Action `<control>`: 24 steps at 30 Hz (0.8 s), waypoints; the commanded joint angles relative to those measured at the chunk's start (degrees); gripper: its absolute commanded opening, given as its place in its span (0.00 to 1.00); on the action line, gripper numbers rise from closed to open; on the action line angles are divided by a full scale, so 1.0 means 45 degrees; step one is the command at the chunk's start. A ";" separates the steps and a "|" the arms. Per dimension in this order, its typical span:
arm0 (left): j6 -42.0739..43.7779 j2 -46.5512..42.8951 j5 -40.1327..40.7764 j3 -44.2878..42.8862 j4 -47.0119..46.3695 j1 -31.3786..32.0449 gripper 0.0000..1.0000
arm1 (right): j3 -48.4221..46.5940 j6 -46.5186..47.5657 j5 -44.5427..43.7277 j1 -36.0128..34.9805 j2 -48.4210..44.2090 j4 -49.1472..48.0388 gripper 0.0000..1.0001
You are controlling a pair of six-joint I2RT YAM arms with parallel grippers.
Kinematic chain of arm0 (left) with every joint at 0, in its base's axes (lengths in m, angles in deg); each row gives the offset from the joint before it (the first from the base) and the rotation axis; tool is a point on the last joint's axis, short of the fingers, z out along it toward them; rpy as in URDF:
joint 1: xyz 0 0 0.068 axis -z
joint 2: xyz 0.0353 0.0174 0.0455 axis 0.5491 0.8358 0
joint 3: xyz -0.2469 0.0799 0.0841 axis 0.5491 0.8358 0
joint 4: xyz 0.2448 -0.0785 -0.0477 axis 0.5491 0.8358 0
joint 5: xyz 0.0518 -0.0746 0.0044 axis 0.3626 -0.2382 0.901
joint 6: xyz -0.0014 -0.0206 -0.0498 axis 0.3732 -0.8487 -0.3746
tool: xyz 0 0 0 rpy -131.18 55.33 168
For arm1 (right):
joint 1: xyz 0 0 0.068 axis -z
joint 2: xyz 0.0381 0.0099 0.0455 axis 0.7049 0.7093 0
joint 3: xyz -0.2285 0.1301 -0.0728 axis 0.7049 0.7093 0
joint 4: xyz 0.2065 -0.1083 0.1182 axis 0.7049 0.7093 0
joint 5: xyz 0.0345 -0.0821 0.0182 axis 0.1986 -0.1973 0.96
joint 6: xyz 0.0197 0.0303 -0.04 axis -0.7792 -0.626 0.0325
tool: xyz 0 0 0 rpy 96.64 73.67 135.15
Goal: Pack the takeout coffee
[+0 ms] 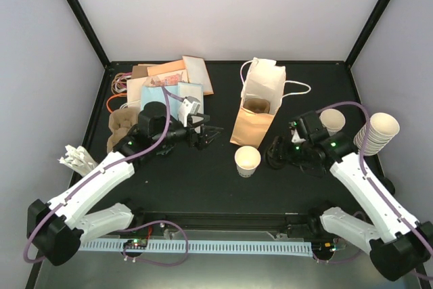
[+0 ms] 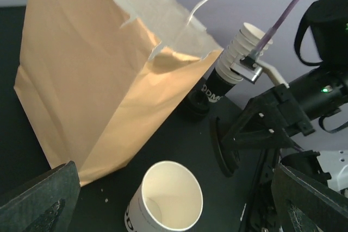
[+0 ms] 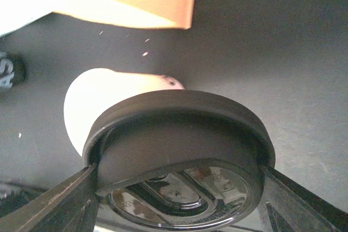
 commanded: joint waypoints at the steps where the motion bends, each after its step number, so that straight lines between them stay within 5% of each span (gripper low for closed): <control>1: -0.0652 0.0383 -0.0636 0.0073 0.0420 0.0091 0.99 | -0.0984 -0.0293 0.0232 -0.1670 0.0661 -0.0183 0.77; 12: -0.2077 0.0306 -0.0350 0.1232 -0.0215 0.0058 0.99 | -0.4064 0.0734 -0.2870 -0.5187 0.4071 0.1338 0.78; 24: -0.2059 0.0449 -0.0808 0.1623 -0.0477 0.0062 0.99 | -0.6098 0.2685 -0.4422 -0.5854 0.6460 0.3042 0.78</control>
